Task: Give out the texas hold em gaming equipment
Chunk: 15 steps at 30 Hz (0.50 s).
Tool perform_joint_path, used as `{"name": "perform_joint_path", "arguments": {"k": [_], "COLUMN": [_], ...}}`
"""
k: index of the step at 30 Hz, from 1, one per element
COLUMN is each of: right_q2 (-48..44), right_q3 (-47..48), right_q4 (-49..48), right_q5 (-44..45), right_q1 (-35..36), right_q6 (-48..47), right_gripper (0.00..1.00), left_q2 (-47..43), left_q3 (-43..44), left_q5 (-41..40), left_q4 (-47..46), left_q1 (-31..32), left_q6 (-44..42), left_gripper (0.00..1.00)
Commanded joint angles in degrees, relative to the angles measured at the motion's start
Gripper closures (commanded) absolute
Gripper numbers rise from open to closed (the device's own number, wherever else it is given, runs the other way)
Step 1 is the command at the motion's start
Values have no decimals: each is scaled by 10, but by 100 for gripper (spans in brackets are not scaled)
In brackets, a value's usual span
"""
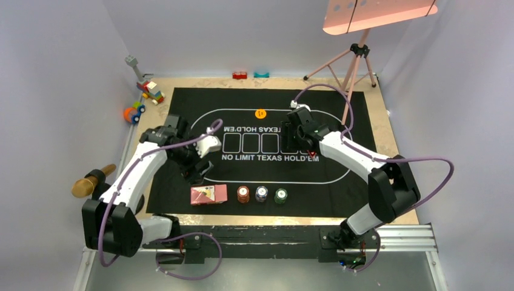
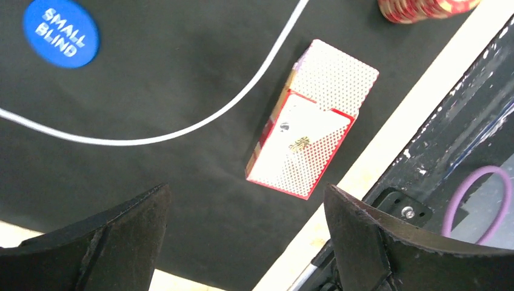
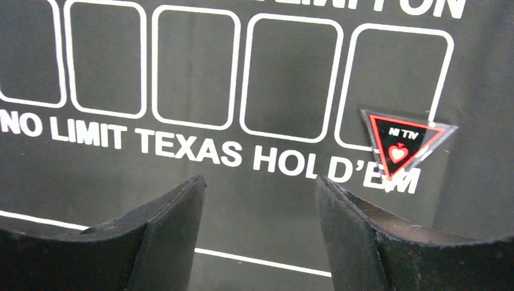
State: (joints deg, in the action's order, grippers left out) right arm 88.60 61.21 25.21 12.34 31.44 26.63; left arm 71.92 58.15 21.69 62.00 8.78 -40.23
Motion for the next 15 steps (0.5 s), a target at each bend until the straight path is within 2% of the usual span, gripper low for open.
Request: {"name": "perform_joint_path", "arguments": {"k": [1,15], "right_q2": [-35,-128], "right_q3": [-8,-33], "right_q4": [-61,-84], "right_q5": [-64,-98], "right_q1": [0,-19], "right_q6": [-1,29], "right_gripper": [28,23], "left_q2": [-36,-42], "left_q3": [-59,-175], "left_q5": [-13,-46], "left_q4": [-50,-159], "left_q1": [64,146], "left_q6": [-75,-81], "left_gripper": [0,0]}}
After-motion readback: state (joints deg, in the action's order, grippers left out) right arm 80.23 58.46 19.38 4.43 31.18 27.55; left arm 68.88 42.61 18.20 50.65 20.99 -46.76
